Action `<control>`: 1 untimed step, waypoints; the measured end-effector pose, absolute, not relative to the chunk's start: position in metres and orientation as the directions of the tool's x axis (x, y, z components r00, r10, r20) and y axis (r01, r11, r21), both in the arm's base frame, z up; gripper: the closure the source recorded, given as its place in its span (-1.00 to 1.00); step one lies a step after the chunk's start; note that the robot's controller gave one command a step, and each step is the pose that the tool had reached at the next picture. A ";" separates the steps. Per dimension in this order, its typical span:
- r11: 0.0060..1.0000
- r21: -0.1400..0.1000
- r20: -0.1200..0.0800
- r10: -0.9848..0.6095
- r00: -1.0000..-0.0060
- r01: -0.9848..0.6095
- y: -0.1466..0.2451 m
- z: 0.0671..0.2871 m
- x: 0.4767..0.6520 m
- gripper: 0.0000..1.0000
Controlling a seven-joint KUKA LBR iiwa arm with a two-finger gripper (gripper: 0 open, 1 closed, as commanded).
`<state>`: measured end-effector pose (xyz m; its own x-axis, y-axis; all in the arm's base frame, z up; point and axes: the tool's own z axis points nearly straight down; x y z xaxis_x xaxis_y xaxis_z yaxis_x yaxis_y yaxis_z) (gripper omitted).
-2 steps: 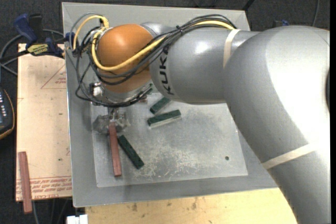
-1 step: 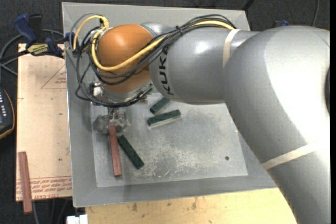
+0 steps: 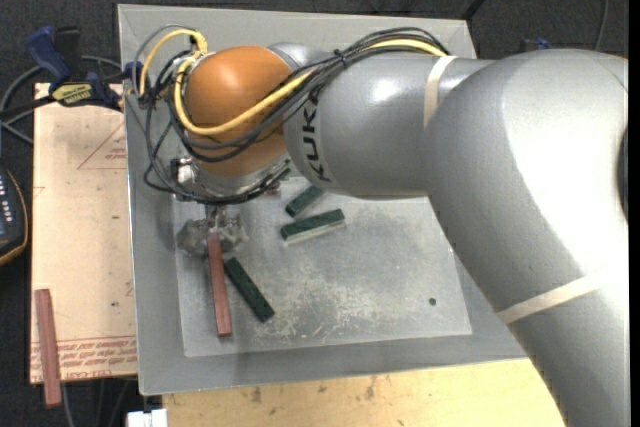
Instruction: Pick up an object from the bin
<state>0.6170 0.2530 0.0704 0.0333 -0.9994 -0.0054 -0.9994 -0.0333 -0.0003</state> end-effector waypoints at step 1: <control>-0.033 0.000 -0.006 -0.999 0.033 -0.999 0.253 0.070 0.617 1.00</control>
Offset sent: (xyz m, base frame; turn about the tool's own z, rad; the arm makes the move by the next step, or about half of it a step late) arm 0.0000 0.0000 0.0000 0.0000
